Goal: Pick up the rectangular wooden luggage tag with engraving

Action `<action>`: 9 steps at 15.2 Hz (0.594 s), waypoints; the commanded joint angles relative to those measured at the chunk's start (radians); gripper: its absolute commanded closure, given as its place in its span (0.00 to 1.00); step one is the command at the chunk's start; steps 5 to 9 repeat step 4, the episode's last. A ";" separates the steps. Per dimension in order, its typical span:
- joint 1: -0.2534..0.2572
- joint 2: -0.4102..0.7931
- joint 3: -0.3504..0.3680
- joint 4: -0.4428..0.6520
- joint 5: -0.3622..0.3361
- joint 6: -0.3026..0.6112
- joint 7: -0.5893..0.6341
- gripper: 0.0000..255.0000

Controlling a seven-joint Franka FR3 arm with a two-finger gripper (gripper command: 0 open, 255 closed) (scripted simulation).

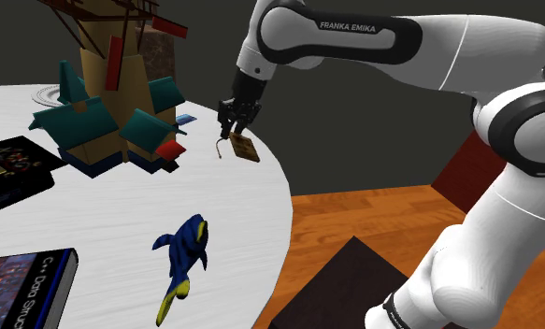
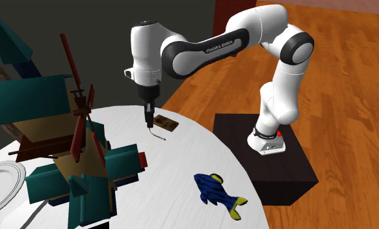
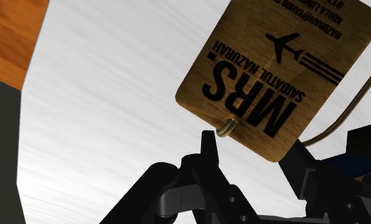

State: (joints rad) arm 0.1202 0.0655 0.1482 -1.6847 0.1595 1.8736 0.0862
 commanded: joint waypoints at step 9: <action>0.000 0.001 0.000 0.044 -0.002 -0.043 0.007 1.00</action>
